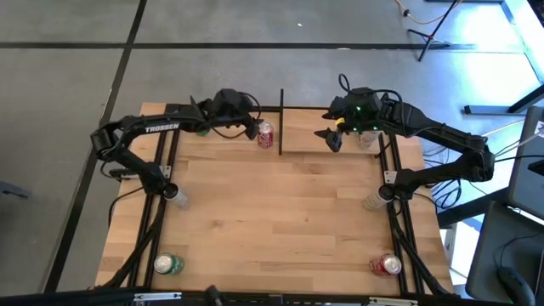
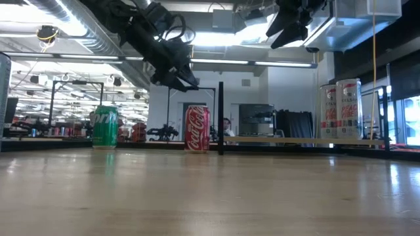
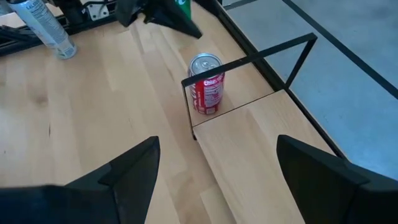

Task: Place canned beverage on shelf
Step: Put the top red soda can on the shelf

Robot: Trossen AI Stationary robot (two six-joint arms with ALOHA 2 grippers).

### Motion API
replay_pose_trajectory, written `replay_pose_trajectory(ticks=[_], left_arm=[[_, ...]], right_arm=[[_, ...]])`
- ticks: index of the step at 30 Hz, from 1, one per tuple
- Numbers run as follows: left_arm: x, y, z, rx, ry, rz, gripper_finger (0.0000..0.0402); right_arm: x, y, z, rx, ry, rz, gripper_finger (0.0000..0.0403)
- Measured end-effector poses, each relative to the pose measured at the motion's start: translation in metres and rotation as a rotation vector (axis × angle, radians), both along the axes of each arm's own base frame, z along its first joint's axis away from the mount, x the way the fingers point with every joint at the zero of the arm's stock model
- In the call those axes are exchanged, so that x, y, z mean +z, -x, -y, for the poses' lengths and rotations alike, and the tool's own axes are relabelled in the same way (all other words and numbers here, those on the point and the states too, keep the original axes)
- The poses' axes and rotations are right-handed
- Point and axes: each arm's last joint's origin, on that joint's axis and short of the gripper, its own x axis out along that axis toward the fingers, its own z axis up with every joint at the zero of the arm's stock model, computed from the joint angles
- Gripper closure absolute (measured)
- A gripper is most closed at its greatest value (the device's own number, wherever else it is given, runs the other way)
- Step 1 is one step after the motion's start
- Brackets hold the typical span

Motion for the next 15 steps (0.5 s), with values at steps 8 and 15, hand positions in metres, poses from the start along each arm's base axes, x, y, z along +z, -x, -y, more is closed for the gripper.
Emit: replay_pose_trajectory(ticks=[8, 15], left_arm=[[-0.0031, 0.0017, 0.0011, -0.008, 0.03, -0.026, 0.0074], [-0.0021, 0.0028, 0.0033, -0.024, 0.006, -0.054, 0.0056]], right_arm=[[0.0, 0.0, 0.0, -0.001, 0.0, 0.0, 0.0095], [0.0, 0.0004, 0.0009, -0.052, -0.009, 0.003, 0.0095]])
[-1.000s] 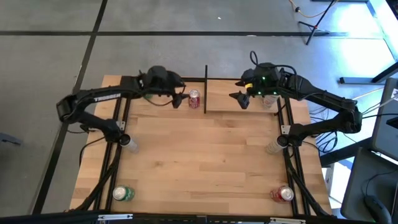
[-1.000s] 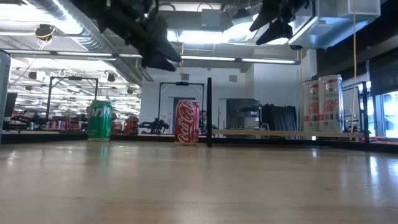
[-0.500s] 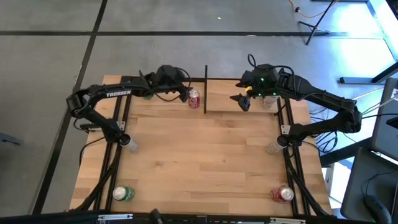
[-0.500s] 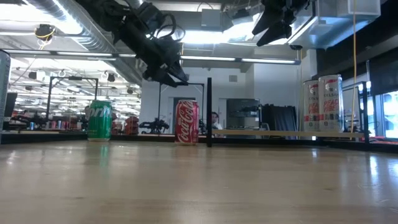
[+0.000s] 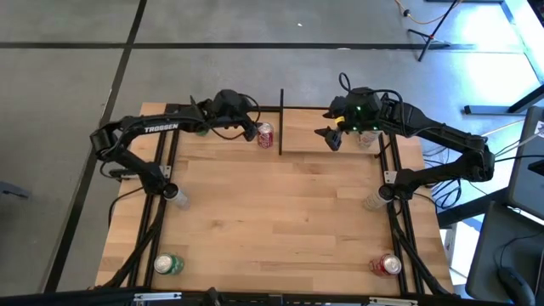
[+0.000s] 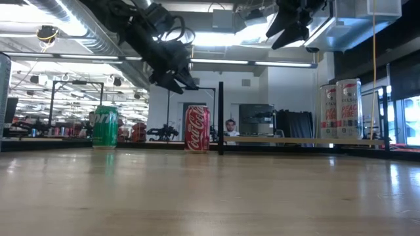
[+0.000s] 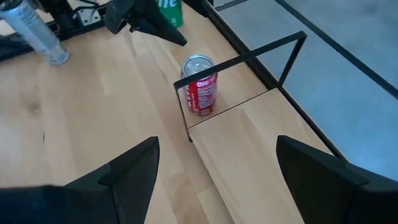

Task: Place canned beverage on shelf
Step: Put the top red soda can on the shelf

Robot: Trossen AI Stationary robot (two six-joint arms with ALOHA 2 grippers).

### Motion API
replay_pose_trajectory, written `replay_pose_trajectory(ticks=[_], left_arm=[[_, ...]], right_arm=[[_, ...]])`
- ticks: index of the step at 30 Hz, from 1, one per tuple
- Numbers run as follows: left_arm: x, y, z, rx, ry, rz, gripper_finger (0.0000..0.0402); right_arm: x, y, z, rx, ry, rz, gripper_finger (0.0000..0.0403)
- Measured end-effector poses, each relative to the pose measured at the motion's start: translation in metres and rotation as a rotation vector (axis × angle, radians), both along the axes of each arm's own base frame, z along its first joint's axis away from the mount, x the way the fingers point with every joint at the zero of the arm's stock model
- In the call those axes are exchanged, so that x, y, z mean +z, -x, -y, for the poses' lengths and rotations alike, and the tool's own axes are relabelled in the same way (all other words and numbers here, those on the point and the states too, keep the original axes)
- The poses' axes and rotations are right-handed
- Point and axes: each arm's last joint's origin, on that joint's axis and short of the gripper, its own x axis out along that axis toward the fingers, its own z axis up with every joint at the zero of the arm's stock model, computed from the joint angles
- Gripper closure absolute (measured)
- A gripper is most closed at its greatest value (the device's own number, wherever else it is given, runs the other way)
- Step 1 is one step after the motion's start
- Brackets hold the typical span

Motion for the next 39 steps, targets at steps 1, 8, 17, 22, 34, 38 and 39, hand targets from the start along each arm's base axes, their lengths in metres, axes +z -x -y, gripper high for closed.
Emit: replay_pose_trajectory(ticks=[1, 8, 17, 22, 34, 38, 39], left_arm=[[0.001, -0.001, 0.001, 0.024, 0.007, 0.016, 0.0057], [-0.005, -0.007, 0.001, -0.057, 0.036, 0.03, 0.006], [-0.033, -0.007, -0.023, -0.253, 0.045, -0.045, 0.006], [-0.04, -0.011, -0.025, -0.347, 0.019, -0.046, 0.006], [-0.065, -0.021, -0.029, -0.378, 0.011, -0.099, 0.006], [-0.071, -0.022, -0.03, -0.386, 0.014, -0.116, 0.006], [-0.071, -0.022, -0.03, -0.386, 0.013, -0.116, 0.006]], right_arm=[[0.0, 0.0, 0.0, -0.009, -0.01, 0.004, 0.0095], [0.0, 0.0, -0.001, -0.027, -0.067, 0.024, 0.0095], [-0.001, 0.001, -0.001, -0.036, -0.092, 0.016, 0.0095], [-0.001, 0.001, -0.001, -0.036, -0.093, 0.015, 0.0095], [-0.002, 0.001, -0.002, -0.04, -0.123, 0.02, 0.0095], [-0.002, 0.001, -0.002, -0.032, -0.129, 0.023, 0.0095], [-0.002, 0.001, -0.002, -0.032, -0.129, 0.023, 0.0095]])
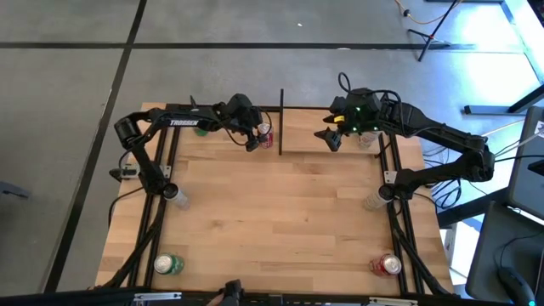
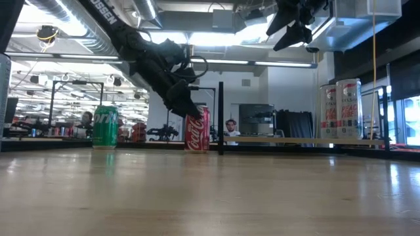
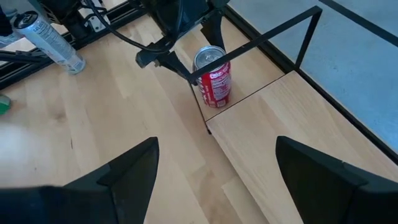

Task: Place canned beverage on shelf
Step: Put the top red soda can on the shelf

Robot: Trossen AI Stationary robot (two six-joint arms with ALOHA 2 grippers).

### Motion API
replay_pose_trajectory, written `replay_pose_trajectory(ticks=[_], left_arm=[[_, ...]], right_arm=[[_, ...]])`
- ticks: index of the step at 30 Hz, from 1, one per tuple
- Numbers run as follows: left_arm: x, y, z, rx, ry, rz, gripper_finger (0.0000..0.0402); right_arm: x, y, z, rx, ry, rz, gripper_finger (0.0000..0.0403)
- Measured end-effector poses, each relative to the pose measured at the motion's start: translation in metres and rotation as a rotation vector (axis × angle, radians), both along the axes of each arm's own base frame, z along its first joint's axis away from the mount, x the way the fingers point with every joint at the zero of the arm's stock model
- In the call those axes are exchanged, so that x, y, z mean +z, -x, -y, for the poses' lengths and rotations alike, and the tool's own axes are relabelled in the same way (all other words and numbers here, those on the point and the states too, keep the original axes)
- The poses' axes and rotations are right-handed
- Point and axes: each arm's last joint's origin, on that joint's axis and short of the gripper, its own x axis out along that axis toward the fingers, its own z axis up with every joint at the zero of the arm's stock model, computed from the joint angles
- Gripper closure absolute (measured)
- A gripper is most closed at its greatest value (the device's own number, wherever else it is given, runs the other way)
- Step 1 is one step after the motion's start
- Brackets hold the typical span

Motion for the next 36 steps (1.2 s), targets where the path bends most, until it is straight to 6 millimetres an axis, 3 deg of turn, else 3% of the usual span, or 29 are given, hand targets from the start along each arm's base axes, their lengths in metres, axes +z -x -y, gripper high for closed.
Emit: replay_pose_trajectory(ticks=[5, 13, 17, 27, 36], left_arm=[[0.0, 0.0, 0.0, 0.0, -0.006, -0.001, 0.0073], [0.001, -0.003, 0.004, 0.037, -0.027, -0.015, 0.014], [0.006, -0.002, 0.009, 0.06, -0.019, -0.018, 0.0153], [0.05, 0.011, 0.04, 0.086, -0.042, 0.0, 0.0153], [0.089, 0.018, 0.092, 0.036, 0.019, 0.092, 0.0153]], right_arm=[[0.0, 0.0, 0.001, -0.021, 0.02, -0.001, 0.0095], [0.001, 0.0, 0.001, -0.021, 0.02, 0.0, 0.0095], [0.0, 0.0, 0.0, -0.006, 0.02, -0.008, 0.0095], [-0.001, 0.0, -0.001, 0.077, 0.06, -0.028, 0.0095], [-0.001, 0.0, -0.003, 0.204, 0.07, -0.019, 0.0095]])
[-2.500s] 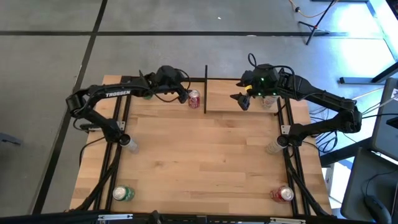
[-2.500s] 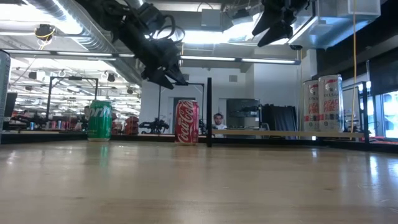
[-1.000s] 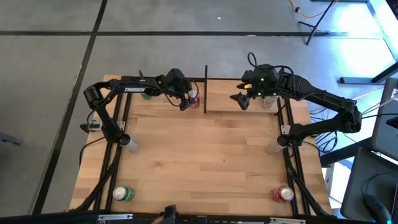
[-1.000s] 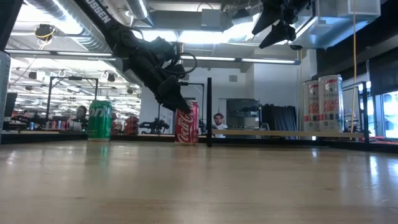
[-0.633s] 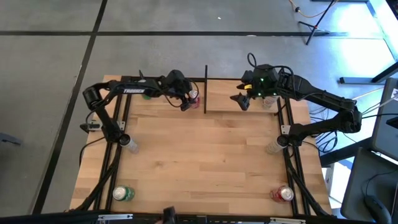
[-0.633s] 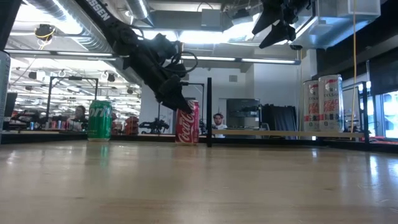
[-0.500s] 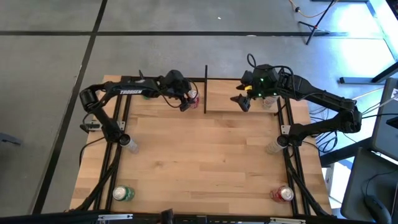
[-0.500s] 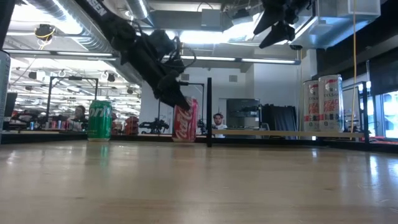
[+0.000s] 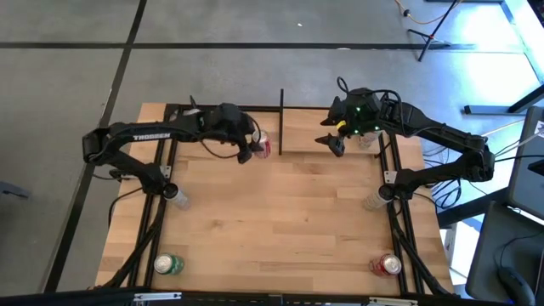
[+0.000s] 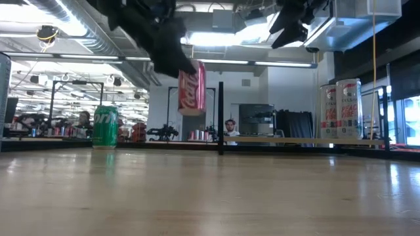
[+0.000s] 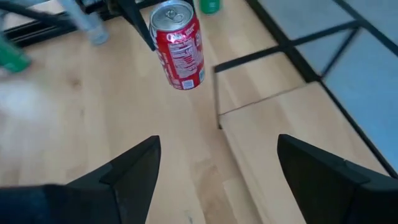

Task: Place canned beverage on shelf
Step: Put the top red soda can on the shelf

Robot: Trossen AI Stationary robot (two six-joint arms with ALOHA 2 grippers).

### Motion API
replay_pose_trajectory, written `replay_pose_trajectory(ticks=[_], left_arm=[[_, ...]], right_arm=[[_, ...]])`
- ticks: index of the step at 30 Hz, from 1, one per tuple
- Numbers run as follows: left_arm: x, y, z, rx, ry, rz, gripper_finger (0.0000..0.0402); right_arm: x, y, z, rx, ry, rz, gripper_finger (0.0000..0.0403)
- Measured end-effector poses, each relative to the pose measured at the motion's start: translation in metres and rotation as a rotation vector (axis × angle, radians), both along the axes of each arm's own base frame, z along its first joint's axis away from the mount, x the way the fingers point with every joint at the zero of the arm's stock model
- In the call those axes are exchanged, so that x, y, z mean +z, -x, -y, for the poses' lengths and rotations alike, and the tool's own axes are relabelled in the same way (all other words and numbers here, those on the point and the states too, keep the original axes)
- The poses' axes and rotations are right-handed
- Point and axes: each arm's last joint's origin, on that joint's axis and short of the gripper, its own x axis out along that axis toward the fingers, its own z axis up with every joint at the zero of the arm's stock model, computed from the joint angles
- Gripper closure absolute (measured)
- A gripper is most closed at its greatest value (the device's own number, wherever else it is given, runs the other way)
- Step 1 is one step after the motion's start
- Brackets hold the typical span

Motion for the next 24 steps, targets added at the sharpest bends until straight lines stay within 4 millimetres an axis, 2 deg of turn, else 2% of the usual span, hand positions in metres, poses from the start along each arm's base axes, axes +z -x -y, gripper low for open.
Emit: replay_pose_trajectory(ticks=[4, 10, 16, 24], left_arm=[[0.004, -0.006, 0.023, 0.012, 0.0, 0.018, 0.0153], [0.002, -0.022, 0.056, 0.03, -0.006, 0.066, 0.0153], [-0.022, -0.047, 0.083, 0.045, 0.017, 0.068, 0.0153], [-0.064, -0.081, 0.098, 0.06, 0.065, 0.109, 0.0153]], right_arm=[[-0.003, -0.002, -0.003, 0.09, -0.004, 0.017, 0.0095], [-0.029, -0.009, -0.019, 0.192, 0.014, -0.044, 0.0095], [-0.053, -0.017, -0.029, 0.242, 0.029, -0.02, 0.0095], [-0.075, -0.017, -0.03, 0.263, 0.039, -0.041, 0.0095]])
